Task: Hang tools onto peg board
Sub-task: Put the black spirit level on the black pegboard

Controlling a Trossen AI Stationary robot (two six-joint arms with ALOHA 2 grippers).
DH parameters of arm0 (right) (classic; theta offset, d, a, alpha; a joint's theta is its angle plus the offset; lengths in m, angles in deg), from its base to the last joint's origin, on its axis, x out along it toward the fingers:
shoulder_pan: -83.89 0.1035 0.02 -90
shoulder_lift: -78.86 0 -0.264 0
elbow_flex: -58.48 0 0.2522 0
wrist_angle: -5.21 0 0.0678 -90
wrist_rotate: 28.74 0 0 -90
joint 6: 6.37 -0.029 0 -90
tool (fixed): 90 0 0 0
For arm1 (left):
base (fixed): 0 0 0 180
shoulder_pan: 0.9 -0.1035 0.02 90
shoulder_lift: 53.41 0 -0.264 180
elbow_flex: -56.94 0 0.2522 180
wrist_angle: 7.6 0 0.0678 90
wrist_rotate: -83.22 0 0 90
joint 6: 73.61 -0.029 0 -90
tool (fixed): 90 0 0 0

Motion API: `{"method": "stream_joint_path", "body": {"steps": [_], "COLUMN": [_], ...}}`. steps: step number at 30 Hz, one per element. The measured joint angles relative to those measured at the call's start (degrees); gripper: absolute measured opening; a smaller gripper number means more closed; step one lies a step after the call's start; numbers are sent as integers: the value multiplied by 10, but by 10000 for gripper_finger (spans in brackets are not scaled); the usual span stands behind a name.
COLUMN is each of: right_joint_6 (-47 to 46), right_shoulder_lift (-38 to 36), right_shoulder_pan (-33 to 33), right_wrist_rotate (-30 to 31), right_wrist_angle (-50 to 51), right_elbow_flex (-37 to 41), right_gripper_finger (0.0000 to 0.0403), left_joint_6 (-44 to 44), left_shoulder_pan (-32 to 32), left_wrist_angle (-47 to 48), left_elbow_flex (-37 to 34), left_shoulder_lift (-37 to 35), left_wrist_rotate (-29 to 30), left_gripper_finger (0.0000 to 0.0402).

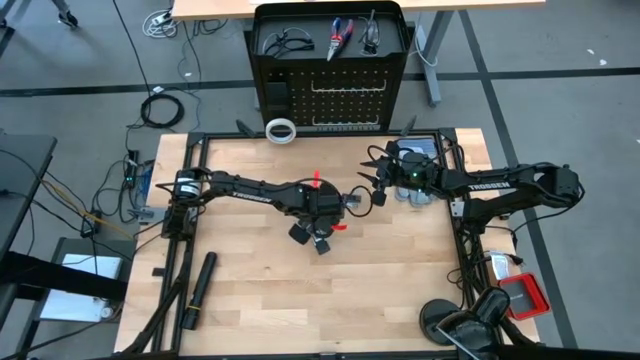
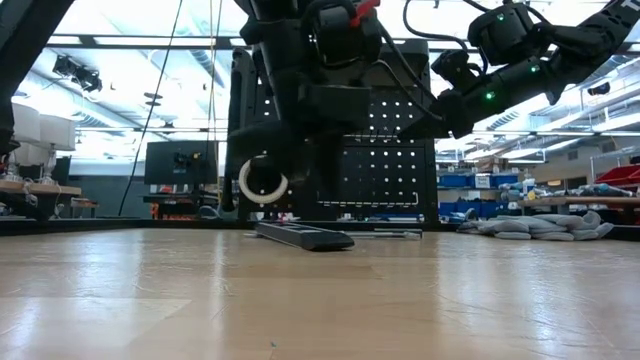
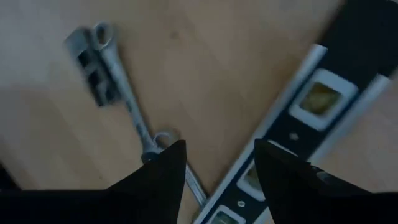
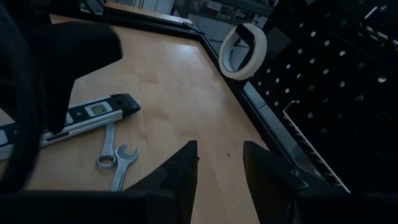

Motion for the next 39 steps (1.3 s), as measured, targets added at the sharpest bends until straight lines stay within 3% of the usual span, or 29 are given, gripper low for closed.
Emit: {"method": "stream_joint_path", "body": {"steps": [4, 11, 26, 32, 39], "right_joint_6": [0, -2, -2, -2, -2], "right_shoulder_lift": [0, 0, 0, 0, 0], "right_shoulder_pan": [0, 0, 2, 2, 2], "right_wrist_rotate": [0, 0, 0, 0, 0], "right_wrist_angle": [0, -5, -9, -14, -13], "right_elbow_flex": [0, 0, 0, 0, 0], "right_gripper_finger": [138, 138, 138, 138, 138], "left_joint_6": [25, 12, -112, -113, -112], "left_shoulder_pan": [0, 0, 0, -13, -30], "left_wrist_angle": [21, 70, 72, 75, 79], "left_elbow_flex": [0, 0, 0, -4, -10], "left_shoulder_lift": [0, 6, 37, 37, 37], "left_wrist_rotate": [4, -44, -14, -43, -65], "left_gripper_finger": [193, 197, 299, 293, 251]}}
